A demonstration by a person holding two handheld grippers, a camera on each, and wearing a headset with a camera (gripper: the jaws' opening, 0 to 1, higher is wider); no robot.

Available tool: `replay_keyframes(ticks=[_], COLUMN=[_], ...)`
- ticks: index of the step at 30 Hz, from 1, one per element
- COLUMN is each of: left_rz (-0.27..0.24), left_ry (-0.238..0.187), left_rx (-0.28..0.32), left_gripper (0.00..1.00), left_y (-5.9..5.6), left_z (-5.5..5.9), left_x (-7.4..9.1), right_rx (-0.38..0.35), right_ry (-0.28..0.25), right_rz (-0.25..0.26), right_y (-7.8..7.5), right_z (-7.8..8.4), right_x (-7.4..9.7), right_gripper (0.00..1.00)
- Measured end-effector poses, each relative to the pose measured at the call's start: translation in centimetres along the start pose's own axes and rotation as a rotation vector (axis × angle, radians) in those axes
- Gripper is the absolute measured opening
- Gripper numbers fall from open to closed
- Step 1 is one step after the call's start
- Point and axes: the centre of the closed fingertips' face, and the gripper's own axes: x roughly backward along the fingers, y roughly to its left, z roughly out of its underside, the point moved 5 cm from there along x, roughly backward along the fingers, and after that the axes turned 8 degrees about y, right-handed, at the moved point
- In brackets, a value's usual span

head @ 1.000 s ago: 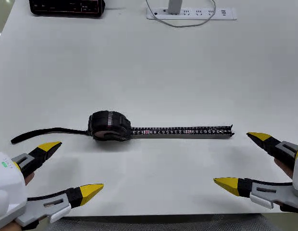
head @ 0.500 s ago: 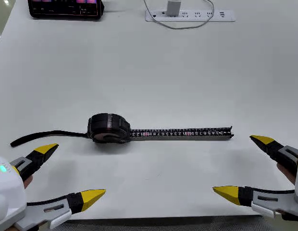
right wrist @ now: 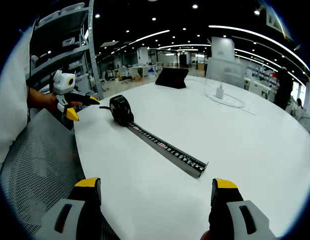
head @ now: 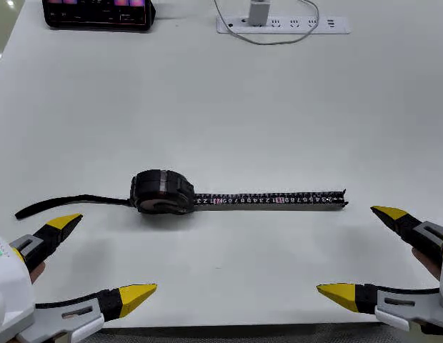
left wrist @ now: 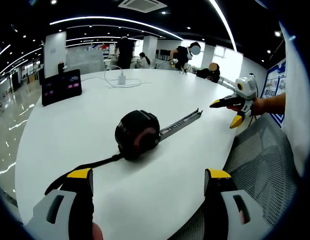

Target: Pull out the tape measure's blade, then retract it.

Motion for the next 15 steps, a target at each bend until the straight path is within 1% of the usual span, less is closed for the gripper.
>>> replay_keyframes(ticks=[15], left_rz=[-0.002], left_ry=[-0.002], left_rx=[0.003], left_gripper=[0.89], left_y=[0.06], left_z=[-0.12], left_x=[-0.07], right_rx=[-0.004], right_ry=[-0.005], right_rz=[0.003], right_y=[0.16], right_z=[-0.19], right_x=[0.05], right_gripper=[0.9])
